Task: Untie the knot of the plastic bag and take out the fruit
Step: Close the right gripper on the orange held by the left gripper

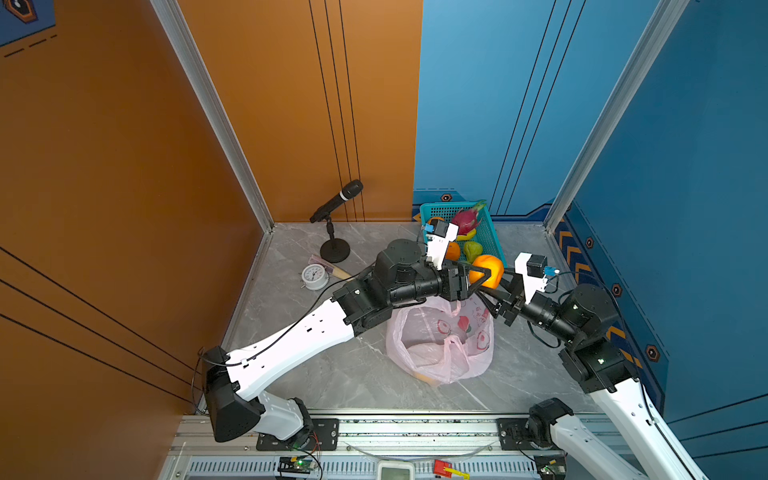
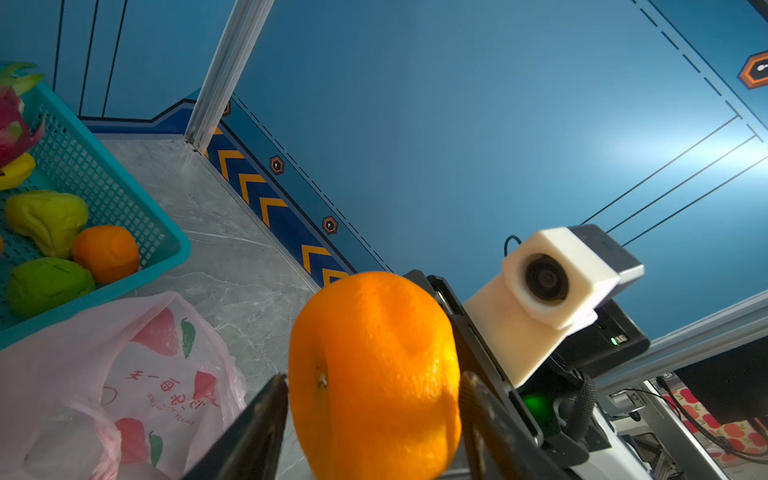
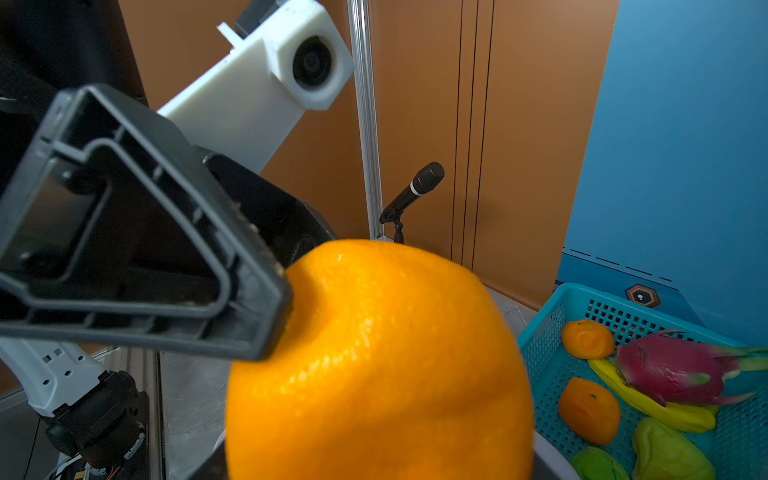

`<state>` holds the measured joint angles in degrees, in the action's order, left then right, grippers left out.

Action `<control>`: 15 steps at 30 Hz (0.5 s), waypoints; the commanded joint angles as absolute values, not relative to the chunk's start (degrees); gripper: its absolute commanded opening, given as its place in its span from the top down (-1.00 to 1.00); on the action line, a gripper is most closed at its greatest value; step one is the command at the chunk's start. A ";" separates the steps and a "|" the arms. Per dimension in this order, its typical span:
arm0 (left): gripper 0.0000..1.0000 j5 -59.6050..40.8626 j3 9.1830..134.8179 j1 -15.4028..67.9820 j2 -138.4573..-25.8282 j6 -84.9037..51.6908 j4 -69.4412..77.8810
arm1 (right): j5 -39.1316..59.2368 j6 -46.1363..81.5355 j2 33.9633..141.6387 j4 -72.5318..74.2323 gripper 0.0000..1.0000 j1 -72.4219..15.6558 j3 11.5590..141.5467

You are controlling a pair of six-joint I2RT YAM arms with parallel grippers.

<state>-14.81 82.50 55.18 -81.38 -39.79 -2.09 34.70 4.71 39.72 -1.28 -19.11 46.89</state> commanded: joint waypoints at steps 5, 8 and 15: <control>-0.55 -9.52 81.90 55.02 -76.59 -35.18 -5.82 | 31.13 4.24 38.58 -1.81 -0.10 -19.40 49.36; -0.59 -6.64 81.87 55.02 -74.66 -31.72 -8.32 | 26.65 3.34 39.72 -4.03 -0.09 -19.42 50.52; -0.67 -1.02 81.91 54.25 -72.90 -22.66 -15.88 | 17.49 2.36 47.54 -10.11 -0.06 -18.81 55.95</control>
<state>-4.84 82.50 55.05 -73.10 -28.36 -10.68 22.96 3.40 44.51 -6.07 -19.14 53.23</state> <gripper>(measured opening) 0.833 0.581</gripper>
